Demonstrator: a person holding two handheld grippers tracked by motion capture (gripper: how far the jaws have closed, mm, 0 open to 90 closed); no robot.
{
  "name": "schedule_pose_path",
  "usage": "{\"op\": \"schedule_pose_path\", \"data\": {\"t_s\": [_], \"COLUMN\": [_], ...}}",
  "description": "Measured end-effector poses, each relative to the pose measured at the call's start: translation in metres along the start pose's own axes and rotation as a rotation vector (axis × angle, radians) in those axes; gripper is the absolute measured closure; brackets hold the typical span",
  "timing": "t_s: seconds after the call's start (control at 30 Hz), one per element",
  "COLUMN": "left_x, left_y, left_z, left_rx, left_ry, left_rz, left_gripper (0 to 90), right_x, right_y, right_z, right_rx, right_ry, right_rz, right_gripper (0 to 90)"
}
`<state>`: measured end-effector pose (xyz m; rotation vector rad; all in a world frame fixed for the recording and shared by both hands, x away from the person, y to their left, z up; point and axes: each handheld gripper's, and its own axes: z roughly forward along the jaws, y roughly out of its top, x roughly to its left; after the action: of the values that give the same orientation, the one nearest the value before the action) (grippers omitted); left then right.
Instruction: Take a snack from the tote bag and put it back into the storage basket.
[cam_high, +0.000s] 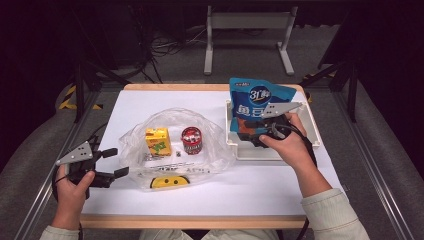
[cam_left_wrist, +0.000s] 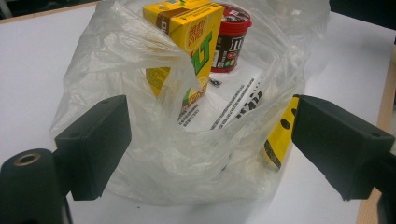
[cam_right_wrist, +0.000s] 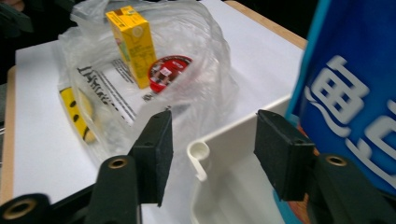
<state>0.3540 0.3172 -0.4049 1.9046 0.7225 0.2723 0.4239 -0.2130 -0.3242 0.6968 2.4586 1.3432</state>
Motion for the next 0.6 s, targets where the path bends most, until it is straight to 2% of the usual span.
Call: {"op": "schedule_pose_path", "data": {"t_s": [0.23, 0.6], "left_x": [0.0, -0.001], "left_y": [-0.001, -0.002], "left_z": [0.0, -0.004], "left_rx": [0.002, 0.0], "left_ry": [-0.001, 0.003], "left_rz": [0.002, -0.005], "left_gripper": [12.5, 12.2], "right_x": [0.014, 0.03], "right_y": [0.018, 0.044], "right_z": [0.011, 0.03], "right_rx": [-0.005, -0.006], "right_ry": [0.033, 0.078], "right_rz": [-0.023, -0.068], "right_gripper": [35.5, 28.4]}}
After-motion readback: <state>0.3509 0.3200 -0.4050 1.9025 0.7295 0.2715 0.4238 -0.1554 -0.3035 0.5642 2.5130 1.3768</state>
